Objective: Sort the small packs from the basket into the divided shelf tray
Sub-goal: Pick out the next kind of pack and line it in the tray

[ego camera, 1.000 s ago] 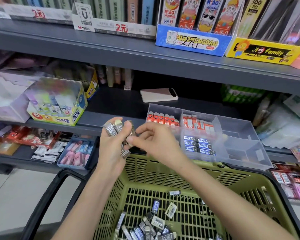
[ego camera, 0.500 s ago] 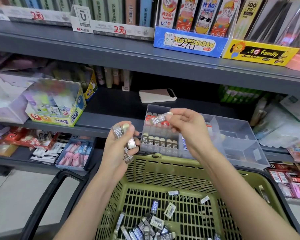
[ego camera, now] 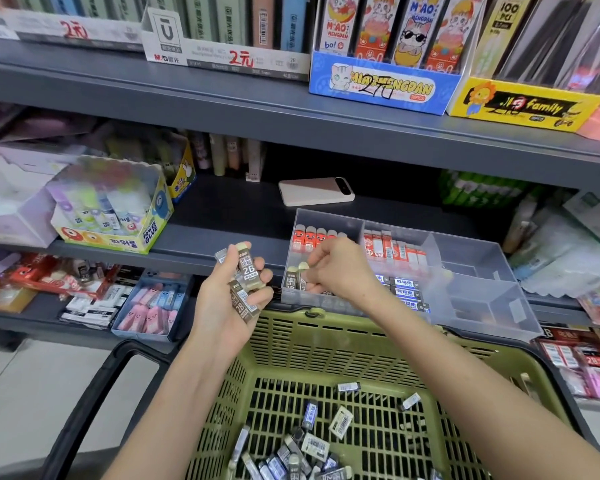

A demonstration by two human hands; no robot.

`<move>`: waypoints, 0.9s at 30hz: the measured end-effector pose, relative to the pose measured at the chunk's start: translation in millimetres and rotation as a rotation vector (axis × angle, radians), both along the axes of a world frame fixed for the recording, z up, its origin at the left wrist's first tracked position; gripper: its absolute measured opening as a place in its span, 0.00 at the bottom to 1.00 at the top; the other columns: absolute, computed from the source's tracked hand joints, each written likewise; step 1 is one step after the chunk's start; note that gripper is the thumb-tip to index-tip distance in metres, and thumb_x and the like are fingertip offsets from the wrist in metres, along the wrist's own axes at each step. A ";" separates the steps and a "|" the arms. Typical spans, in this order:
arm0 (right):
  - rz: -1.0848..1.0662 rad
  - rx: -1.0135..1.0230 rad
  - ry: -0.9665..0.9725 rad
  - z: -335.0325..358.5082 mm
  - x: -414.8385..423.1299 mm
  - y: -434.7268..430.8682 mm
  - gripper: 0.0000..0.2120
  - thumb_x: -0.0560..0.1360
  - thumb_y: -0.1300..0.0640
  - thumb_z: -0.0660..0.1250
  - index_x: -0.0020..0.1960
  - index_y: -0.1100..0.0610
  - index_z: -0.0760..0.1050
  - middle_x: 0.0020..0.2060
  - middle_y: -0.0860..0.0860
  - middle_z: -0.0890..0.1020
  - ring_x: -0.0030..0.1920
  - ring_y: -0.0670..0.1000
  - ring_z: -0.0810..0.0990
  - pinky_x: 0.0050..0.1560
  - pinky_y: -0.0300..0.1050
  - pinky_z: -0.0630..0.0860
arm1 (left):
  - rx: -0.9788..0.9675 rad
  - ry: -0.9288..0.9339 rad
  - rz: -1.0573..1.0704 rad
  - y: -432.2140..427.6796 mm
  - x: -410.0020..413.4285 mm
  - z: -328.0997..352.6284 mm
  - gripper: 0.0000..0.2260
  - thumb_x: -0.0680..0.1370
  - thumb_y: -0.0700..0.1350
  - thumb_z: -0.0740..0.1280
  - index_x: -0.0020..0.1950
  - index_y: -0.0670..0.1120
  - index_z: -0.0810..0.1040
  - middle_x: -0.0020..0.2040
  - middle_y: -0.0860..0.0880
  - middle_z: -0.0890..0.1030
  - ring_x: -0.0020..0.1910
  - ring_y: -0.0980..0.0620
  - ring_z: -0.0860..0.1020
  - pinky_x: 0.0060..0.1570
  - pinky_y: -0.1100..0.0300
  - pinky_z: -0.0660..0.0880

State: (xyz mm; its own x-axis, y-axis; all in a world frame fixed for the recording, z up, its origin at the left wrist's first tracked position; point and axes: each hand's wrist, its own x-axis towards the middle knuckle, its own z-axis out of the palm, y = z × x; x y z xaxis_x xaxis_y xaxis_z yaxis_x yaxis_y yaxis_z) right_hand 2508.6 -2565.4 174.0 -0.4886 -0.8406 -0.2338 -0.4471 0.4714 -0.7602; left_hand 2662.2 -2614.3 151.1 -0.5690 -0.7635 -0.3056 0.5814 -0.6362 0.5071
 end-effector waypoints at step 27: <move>0.168 -0.273 -0.344 47.4 16.7 19.4 0.02 0.72 0.64 0.70 0.45 0.62 0.77 0.34 0.53 0.81 0.31 0.44 0.78 0.36 0.36 0.77 | -0.259 -0.116 -0.181 10.7 -1.4 5.4 0.17 0.75 0.51 0.62 0.55 0.40 0.72 0.37 0.42 0.78 0.27 0.51 0.74 0.17 0.67 0.64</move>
State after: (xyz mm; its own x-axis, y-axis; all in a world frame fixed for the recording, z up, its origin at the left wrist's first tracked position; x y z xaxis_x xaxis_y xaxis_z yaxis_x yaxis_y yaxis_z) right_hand 2525.3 -2546.0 221.3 -0.2733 -0.9547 -0.1181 -0.2004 0.1765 -0.9637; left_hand 2660.9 -2603.6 156.5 -0.6755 -0.7137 -0.1855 0.3995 -0.5656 0.7214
